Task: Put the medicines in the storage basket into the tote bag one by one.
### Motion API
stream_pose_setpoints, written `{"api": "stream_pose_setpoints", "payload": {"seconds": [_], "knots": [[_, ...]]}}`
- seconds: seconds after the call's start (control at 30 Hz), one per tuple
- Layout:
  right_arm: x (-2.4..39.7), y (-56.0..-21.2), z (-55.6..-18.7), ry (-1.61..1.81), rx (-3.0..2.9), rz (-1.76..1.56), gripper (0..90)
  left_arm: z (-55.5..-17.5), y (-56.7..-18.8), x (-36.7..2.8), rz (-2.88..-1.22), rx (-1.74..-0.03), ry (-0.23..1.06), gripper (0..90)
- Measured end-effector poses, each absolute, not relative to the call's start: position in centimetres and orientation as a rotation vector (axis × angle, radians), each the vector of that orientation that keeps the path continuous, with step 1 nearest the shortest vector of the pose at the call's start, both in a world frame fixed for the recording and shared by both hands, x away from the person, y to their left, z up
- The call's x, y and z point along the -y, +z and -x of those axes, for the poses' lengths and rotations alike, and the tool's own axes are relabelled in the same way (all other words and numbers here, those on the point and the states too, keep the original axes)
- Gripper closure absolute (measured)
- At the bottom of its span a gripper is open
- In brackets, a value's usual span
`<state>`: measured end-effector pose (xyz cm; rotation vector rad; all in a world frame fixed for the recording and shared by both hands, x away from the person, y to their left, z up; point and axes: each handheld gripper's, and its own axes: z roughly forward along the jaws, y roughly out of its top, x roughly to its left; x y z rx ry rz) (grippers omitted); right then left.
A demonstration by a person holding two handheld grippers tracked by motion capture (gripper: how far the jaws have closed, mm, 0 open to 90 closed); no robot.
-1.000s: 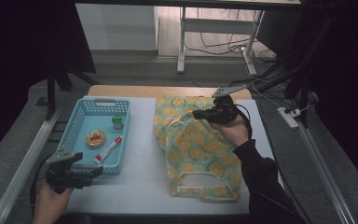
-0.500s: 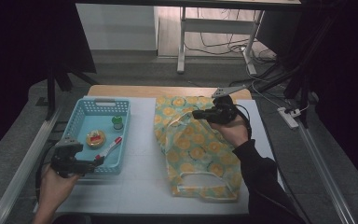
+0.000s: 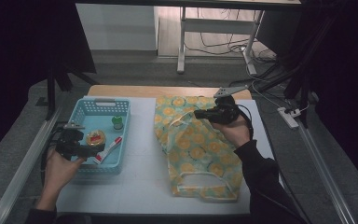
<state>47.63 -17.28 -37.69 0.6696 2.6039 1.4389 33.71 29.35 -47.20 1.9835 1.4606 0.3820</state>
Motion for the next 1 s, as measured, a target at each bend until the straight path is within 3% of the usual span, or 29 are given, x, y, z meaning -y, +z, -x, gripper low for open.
{"api": "stream_pose_setpoints", "payload": {"seconds": [0.47,1.0], "knots": [[16.7,-37.9,-47.7,1.434,-2.615,-0.655,90.0,-36.9,-47.2,-30.7,-2.005,-1.478,0.341,0.0],[16.8,-38.0,-47.7,1.433,-2.618,-0.654,90.0,-40.3,-50.1,-30.3,-2.145,-1.576,0.332,0.0]]}}
